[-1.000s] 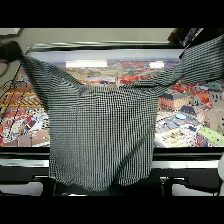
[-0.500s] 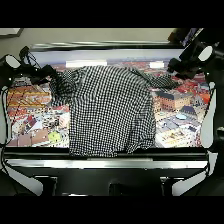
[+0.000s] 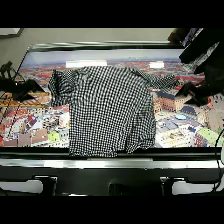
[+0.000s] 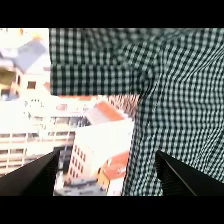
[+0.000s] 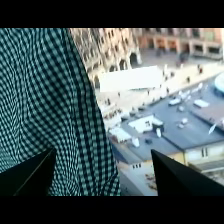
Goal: Fold the clothes and pants, and hang the long-sleeved shirts on hangers.
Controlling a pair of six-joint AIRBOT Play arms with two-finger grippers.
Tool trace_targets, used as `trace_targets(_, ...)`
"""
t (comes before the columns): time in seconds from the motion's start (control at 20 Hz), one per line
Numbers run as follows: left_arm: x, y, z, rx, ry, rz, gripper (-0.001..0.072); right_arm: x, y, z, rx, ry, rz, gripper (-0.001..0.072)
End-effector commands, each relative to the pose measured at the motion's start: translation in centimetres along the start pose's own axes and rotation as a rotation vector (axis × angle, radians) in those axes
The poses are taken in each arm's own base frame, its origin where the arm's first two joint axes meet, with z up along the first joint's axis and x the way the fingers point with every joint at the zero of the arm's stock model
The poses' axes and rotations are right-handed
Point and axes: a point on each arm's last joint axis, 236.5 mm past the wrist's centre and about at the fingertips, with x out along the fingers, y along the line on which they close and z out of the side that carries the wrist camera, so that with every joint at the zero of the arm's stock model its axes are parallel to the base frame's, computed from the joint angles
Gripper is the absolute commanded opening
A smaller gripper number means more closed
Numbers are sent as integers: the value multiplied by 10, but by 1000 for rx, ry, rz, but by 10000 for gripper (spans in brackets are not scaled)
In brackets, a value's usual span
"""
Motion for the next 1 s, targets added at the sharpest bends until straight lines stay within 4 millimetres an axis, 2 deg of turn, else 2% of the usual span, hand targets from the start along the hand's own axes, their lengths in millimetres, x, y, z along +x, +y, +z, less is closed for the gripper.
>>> trace_targets(0.0, 26, 19, -87, -53, 100, -29, 672, 54, -8, -84, 59, 160, 69, 684)
trace_targets(0.1, 44, 16, -129, -91, 136, -88, 673, 87, -4, -122, 66, 224, 93, 684)
trace_targets(0.2, 58, 13, -161, -133, 179, -132, 672, 114, 1, -149, 88, 269, 109, 683)
trace_targets(0.35, 73, 11, -191, -170, 246, -154, 672, 139, 7, -162, 90, 260, 102, 680)
trace_targets(0.4, 76, 10, -198, -165, 265, -152, 672, 144, 12, -163, 89, 256, 111, 654)
trace_targets(0.45, 80, 7, -205, -156, 285, -151, 673, 146, 17, -164, 82, 256, 114, 561)
trace_targets(0.5, 82, 4, -210, -146, 297, -150, 673, 147, 19, -164, 76, 256, 116, 412)
trace_targets(0.55, 86, 0, -214, -130, 307, -148, 672, 148, 21, -166, 73, 263, 114, 215)
trace_targets(0.6, 89, -4, -215, -117, 312, -150, 673, 147, 22, -167, 84, 269, 115, 61)
trace_targets(0.65, 93, -9, -218, -101, 320, -150, 672, 146, 22, -168, 95, 270, 113, 32)
trace_targets(0.95, 121, -39, -246, -29, 387, -118, 657, 128, 33, -166, 89, 238, 125, 32)
